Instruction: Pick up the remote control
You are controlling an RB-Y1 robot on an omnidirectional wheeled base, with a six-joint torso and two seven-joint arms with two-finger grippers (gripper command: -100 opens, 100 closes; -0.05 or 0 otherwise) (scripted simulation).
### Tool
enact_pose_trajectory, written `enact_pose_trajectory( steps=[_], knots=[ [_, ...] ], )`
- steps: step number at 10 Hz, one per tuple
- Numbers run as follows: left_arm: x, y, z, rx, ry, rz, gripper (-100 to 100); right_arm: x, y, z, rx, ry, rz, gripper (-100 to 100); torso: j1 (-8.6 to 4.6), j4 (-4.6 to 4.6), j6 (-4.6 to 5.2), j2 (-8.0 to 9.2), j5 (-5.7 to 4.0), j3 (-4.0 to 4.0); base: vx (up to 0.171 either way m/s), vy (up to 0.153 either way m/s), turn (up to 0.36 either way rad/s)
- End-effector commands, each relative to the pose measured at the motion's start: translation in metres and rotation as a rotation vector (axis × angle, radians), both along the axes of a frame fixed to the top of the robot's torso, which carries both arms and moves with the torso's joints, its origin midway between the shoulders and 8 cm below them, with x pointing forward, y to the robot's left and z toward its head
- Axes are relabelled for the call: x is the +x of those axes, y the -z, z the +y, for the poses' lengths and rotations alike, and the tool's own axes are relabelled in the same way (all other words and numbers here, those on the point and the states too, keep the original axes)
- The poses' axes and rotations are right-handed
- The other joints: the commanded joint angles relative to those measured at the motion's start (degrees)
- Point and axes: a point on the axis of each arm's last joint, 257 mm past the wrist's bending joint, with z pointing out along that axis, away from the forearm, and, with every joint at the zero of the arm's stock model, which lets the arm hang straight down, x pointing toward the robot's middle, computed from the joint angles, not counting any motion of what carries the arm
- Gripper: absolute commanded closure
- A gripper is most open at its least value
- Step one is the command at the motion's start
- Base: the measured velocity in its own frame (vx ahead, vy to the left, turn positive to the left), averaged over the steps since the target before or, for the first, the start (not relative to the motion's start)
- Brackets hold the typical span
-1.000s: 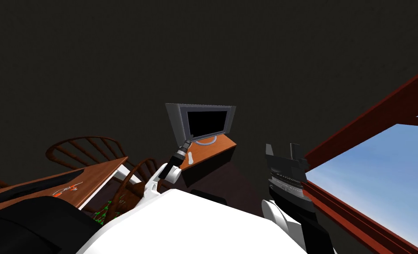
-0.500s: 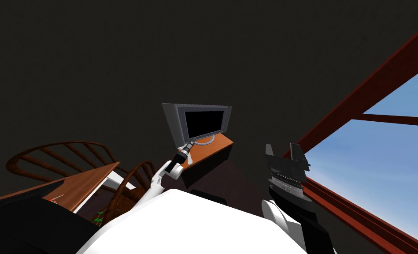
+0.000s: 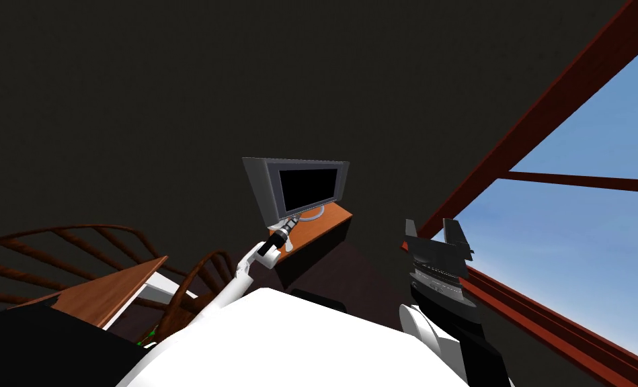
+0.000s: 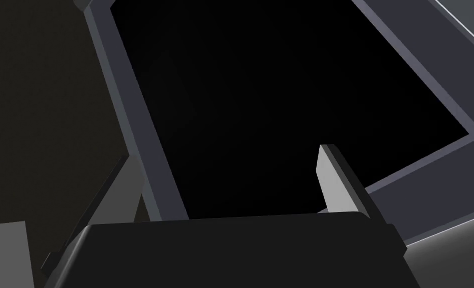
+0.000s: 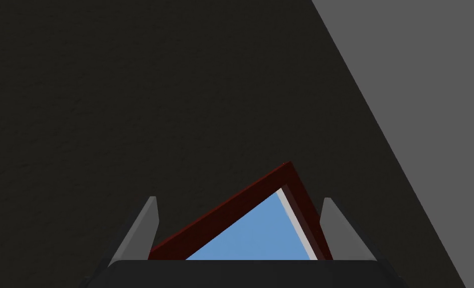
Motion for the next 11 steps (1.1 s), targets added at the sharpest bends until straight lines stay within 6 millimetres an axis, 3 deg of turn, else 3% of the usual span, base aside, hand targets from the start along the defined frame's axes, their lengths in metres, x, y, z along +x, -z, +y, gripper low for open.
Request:
enact_pose_trajectory(
  steps=[1,2,3,4,5,6,7,8,9,10,11],
  knots=[
    [0.002,0.019,0.004,0.02,-0.008,0.046,-100,0.0,0.0,0.0,0.0,0.0,0.0,0,0.0,0.0,0.0,0.0,0.0,0.0,-0.004,0.033,-0.078],
    [0.006,0.041,0.01,0.049,-0.014,0.106,-100,0.0,0.0,0.0,0.0,0.0,0.0,0,-0.04,-0.01,-0.03,-0.03,-0.01,-0.02,-0.005,0.027,-0.136],
    [0.006,0.042,0.01,0.049,-0.015,0.111,-100,0.0,0.0,0.0,0.0,0.0,0.0,0,-0.06,-0.01,-0.01,-0.03,-0.01,-0.02,-0.005,0.024,-0.086],
    [0.009,0.064,0.017,0.075,-0.021,0.171,-100,0.0,0.0,0.0,0.0,0.0,0.0,0,-0.08,-0.01,-0.03,-0.03,-0.02,-0.02,-0.006,0.03,-0.164],
    [0.009,0.066,0.018,0.076,-0.023,0.179,-100,0.0,0.0,0.0,0.0,0.0,0.0,0,-0.06,-0.01,0.0,-0.03,-0.02,-0.02,-0.005,0.032,-0.067],
    [0.01,0.088,0.026,0.1,-0.031,0.242,-100,0.0,0.0,0.0,0.0,0.0,0.0,0,-0.05,-0.01,-0.04,-0.04,-0.01,-0.02,0.0,0.03,-0.133],
    [0.01,0.09,0.027,0.101,-0.033,0.25,-100,0.0,0.0,0.0,0.0,0.0,0.0,0,-0.05,-0.01,-0.01,-0.06,-0.01,-0.03,0.002,0.03,-0.066],
    [0.009,0.112,0.036,0.122,-0.042,0.315,-100,0.0,0.0,0.0,0.0,0.0,0.0,0,-0.06,-0.01,-0.04,-0.06,-0.01,-0.04,0.001,0.028,-0.114],
    [0.008,0.115,0.037,0.123,-0.043,0.324,-100,0.0,0.0,0.0,0.0,0.0,0.0,0,-0.05,-0.01,-0.02,-0.07,-0.02,-0.04,0.004,0.027,-0.074],
    [0.005,0.136,0.047,0.142,-0.053,0.393,-100,0.0,0.0,0.0,0.0,0.0,0.0,0,-0.08,-0.02,-0.03,-0.08,-0.02,-0.04,0.011,0.029,-0.142],
    [0.005,0.139,0.048,0.143,-0.056,0.4,-100,0.0,0.0,0.0,0.0,0.0,0.0,0,-0.06,-0.03,-0.02,-0.1,-0.01,-0.06,0.007,0.029,-0.067]
  ],
)
